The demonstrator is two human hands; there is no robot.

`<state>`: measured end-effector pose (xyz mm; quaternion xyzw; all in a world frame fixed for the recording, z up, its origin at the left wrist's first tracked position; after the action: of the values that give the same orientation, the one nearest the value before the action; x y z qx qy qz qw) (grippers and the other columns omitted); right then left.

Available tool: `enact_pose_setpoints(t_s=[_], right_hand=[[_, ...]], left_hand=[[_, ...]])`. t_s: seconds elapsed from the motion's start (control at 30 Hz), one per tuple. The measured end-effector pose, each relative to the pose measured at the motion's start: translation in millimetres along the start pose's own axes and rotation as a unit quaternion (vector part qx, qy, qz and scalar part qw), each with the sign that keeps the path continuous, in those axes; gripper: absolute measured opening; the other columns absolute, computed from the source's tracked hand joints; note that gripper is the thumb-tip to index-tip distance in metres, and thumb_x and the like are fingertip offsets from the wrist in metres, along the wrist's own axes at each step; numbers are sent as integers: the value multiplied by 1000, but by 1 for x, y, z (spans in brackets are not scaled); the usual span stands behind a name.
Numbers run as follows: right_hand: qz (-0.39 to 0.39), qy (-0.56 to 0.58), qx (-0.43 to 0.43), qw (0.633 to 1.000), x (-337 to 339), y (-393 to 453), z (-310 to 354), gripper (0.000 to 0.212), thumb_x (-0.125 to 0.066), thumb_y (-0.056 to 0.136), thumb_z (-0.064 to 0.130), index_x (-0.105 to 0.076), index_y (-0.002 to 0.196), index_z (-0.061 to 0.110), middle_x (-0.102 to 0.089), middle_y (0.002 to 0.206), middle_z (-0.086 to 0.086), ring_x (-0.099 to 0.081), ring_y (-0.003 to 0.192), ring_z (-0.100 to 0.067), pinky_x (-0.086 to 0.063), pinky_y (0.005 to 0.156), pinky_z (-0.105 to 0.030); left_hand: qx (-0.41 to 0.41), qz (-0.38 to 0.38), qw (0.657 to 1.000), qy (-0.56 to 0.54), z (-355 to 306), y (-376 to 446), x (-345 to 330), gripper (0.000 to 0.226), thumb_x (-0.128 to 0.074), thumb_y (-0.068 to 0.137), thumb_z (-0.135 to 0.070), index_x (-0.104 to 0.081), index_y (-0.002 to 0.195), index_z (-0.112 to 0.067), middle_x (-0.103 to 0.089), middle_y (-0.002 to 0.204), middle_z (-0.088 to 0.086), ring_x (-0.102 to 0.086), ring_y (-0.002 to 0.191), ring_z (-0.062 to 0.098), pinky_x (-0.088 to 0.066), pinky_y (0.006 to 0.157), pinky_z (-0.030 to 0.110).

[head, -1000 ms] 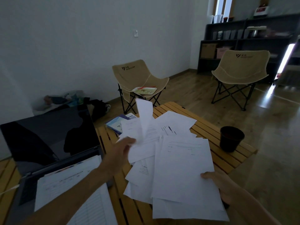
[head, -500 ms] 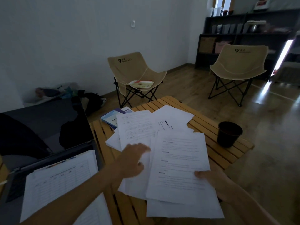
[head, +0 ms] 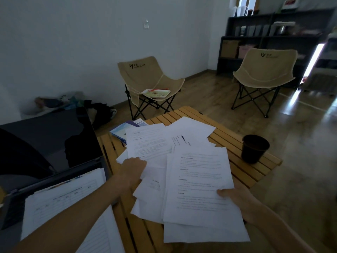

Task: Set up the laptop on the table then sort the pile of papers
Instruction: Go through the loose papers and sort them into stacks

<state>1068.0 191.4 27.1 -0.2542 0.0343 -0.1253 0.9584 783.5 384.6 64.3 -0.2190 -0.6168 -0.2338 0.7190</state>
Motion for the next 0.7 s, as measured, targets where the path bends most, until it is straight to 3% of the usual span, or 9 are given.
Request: enact_pose_setpoints(t_s=[0.03, 0.1, 0.2, 0.3, 0.47, 0.53, 0.6, 0.63, 0.7], right_hand=[[-2, 1, 4, 1000, -1, -1, 0, 28, -59, 94, -1, -63, 119, 10, -78, 102, -11, -76, 90, -32, -60, 78, -49], [-8, 3, 8, 1000, -1, -1, -1, 29, -59, 94, -1, -63, 120, 10, -77, 103, -12, -75, 92, -33, -60, 82, -52], [-18, 9, 2, 1000, 3, 1, -4, 30, -59, 92, -1, -63, 120, 9, -76, 107, -14, -74, 94, -36, -57, 88, -56], [-27, 5, -11, 1000, 5, 2, -7, 30, -60, 92, 1, -62, 121, 9, -74, 109, -16, -74, 95, -36, -56, 88, -56], [-61, 33, -20, 997, 7, -1, -3, 19, -54, 99, 10, -60, 117, 10, -72, 105, -19, -70, 94, -38, -56, 71, -45], [-73, 42, -23, 996, 6, -3, -1, 17, -53, 101, 17, -60, 116, 10, -72, 105, -20, -70, 95, -40, -57, 75, -47], [-87, 47, -28, 995, 6, -3, -1, 21, -54, 101, 24, -60, 116, 11, -72, 107, -21, -69, 97, -41, -56, 87, -53], [-91, 47, -32, 994, 6, -4, 0, 22, -55, 101, 26, -60, 116, 12, -72, 107, -21, -70, 98, -41, -55, 90, -55], [-89, 47, -38, 994, 5, -7, 0, 20, -57, 100, 27, -62, 113, 12, -73, 106, -19, -70, 97, -39, -55, 90, -54]], left_hand=[[29, -32, 999, -15, 8, -6, 10, 6, -60, 92, -14, -62, 98, -11, -65, 97, 3, -61, 84, 11, -38, 60, 18], [122, -98, 978, -137, 27, -20, 30, 16, -44, 98, -6, -58, 101, -13, -62, 96, 2, -56, 79, 10, -39, 60, 14], [173, -254, 937, -165, 31, -44, 74, 19, -56, 93, -3, -67, 107, -8, -70, 97, 13, -65, 82, 25, -51, 69, 30], [101, -346, 908, -216, -1, -65, 99, 25, -68, 83, 6, -70, 108, 3, -72, 97, 21, -70, 83, 33, -53, 77, 36], [-105, -310, 929, -172, -77, -89, 61, 42, -84, 62, 7, -74, 100, -8, -75, 93, 9, -73, 76, 18, -60, 68, 28], [-141, -266, 939, -168, -94, -92, 34, 56, -93, 50, -1, -72, 101, -10, -75, 91, 6, -73, 76, 17, -60, 61, 25], [-116, -228, 948, -189, -96, -93, 22, 57, -88, 59, -8, -63, 110, -17, -75, 93, 2, -72, 77, 15, -57, 60, 21], [-79, -238, 934, -252, -89, -94, 26, 46, -78, 73, -9, -60, 113, -19, -73, 97, 1, -71, 81, 14, -56, 65, 19], [73, -293, 878, -372, -58, -96, 39, 23, -56, 97, -11, -65, 116, -19, -69, 106, -3, -65, 91, 8, -50, 80, 17]])
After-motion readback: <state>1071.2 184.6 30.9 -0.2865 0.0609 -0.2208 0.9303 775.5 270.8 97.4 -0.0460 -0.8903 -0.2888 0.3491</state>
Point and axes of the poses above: each hand's wrist, its own y-axis towards the middle knuckle, its own x-axis out of the back of the hand, z = x × y, the point moved 7 cm from there along y, towards the middle knuckle
